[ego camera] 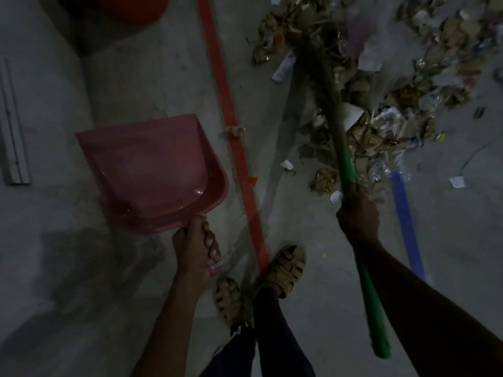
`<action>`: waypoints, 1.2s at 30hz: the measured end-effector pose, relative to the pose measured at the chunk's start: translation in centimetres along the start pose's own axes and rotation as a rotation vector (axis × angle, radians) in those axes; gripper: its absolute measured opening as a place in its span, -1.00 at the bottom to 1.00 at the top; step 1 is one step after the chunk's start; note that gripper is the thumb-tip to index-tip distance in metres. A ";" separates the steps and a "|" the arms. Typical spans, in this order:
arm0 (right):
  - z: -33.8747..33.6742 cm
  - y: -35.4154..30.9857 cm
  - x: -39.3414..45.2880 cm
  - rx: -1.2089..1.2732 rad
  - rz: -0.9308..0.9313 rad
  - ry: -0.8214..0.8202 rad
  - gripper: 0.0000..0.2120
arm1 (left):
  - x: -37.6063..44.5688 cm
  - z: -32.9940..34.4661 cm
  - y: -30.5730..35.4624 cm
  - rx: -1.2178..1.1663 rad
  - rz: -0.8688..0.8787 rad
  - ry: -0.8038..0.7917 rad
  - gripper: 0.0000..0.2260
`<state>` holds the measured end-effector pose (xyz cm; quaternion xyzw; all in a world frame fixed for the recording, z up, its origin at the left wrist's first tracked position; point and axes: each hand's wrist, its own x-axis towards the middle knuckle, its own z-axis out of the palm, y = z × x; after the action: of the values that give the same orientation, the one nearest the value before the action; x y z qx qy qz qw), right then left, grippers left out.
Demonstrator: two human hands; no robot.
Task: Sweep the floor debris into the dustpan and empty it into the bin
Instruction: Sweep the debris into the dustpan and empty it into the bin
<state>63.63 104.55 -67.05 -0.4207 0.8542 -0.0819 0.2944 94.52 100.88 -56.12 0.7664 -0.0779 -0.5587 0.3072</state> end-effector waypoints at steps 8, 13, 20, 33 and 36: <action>5.5 -4.2 -5.7 0.104 -0.249 -0.105 -0.56 | -0.3 -2.6 -1.8 0.000 -0.027 0.006 -0.70; 9.2 -6.4 -8.3 0.047 -0.349 -0.326 -0.51 | -0.3 -5.3 -3.5 0.043 -0.102 0.037 -0.70; 8.4 -4.9 -6.0 -0.130 -0.056 -0.355 -0.53 | -0.7 -7.8 -4.9 0.138 -0.137 0.042 -0.75; -9.5 -6.4 -10.5 -0.086 0.037 -0.046 -0.68 | -10.7 -8.9 -0.1 0.138 -0.111 -0.098 -0.76; -11.6 -8.9 -17.1 -0.037 0.052 -0.172 -0.59 | -15.1 -10.3 3.1 0.174 -0.067 -0.161 -0.77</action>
<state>71.08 110.78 -46.71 -0.4091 0.8377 -0.0221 0.3611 99.07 109.34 -40.26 0.7451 -0.1247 -0.6195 0.2134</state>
